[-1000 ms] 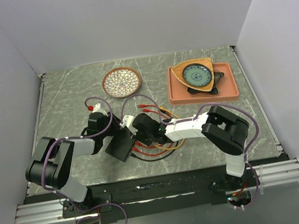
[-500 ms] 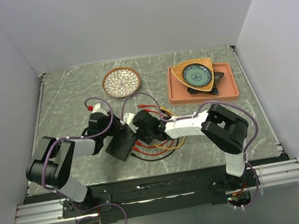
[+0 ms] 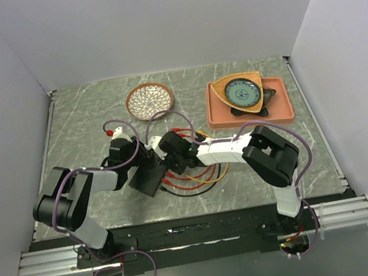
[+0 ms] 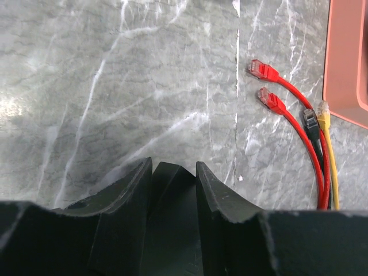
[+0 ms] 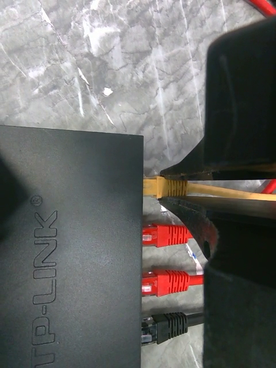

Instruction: Insert the plug into the switch port

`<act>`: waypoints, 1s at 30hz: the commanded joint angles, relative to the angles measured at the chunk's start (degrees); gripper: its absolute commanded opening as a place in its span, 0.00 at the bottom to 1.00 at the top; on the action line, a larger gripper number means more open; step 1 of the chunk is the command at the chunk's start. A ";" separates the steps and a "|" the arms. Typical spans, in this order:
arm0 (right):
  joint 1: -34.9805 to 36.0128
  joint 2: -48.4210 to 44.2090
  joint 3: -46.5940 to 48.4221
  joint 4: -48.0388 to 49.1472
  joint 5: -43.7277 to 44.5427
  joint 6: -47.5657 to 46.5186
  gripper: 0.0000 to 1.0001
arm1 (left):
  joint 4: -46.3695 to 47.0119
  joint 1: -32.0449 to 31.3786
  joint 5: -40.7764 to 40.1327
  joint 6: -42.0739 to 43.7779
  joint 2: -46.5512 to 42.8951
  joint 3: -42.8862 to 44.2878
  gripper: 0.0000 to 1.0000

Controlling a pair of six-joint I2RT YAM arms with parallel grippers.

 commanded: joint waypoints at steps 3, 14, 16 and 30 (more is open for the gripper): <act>0.47 3.03 8.93 26.13 -3.56 1.54 0.00 | -12.67 -6.63 13.53 -3.88 2.44 -2.30 0.27; 0.38 -0.40 7.09 24.82 -3.38 1.72 0.00 | -13.27 -6.89 10.90 -4.15 -0.20 -2.82 0.30; 0.38 -1.36 6.21 24.73 -3.38 1.80 0.00 | -14.34 -6.89 10.36 -3.89 -1.25 -2.30 0.32; 0.56 -4.52 2.09 21.74 -0.59 3.47 0.10 | -19.60 -6.89 3.69 -3.62 -7.75 -1.25 0.55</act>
